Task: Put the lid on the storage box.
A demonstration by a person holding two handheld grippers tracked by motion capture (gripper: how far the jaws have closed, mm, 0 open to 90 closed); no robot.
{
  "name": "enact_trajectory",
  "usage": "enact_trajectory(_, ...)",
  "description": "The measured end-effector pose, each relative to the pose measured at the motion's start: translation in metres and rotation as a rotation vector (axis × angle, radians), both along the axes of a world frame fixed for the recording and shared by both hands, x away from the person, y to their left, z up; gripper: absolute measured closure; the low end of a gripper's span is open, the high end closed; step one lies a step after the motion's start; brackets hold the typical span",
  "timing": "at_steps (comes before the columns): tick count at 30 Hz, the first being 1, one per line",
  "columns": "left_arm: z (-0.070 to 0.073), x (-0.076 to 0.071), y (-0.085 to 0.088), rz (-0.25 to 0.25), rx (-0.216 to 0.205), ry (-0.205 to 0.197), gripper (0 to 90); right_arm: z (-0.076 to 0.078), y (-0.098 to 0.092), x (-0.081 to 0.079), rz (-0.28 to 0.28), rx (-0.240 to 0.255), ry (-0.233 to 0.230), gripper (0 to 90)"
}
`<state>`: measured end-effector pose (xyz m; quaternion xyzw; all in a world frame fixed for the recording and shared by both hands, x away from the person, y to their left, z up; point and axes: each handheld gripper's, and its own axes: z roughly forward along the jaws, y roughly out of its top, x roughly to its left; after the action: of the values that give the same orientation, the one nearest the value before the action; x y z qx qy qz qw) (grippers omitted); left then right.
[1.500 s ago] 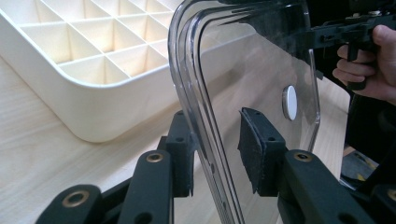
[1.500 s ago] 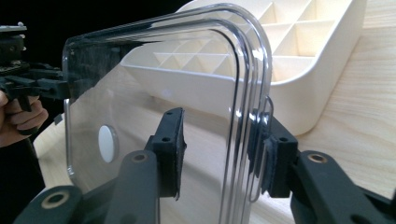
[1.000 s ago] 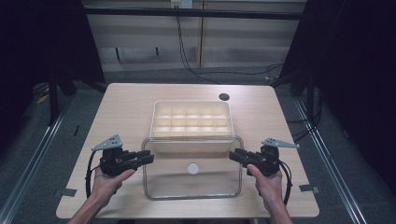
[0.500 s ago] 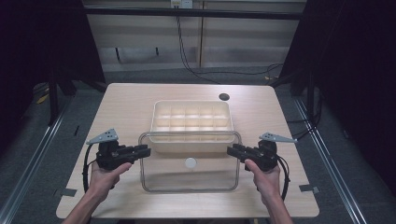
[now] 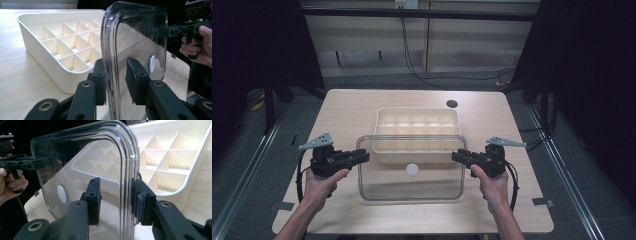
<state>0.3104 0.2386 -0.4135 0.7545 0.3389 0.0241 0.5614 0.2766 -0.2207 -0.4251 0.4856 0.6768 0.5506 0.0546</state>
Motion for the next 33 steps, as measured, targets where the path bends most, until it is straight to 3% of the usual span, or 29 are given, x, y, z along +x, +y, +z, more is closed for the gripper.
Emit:
enact_trajectory(16,0.019,0.012,-0.001,0.007,-0.002,-0.014,69.3,0.023,-0.002,0.014,-0.002,0.017,-0.036,62.9)
enact_trajectory(33,0.033,0.026,-0.005,0.019,0.013,-0.028,68.6,0.036,-0.004,0.031,-0.014,0.037,-0.041,63.0)
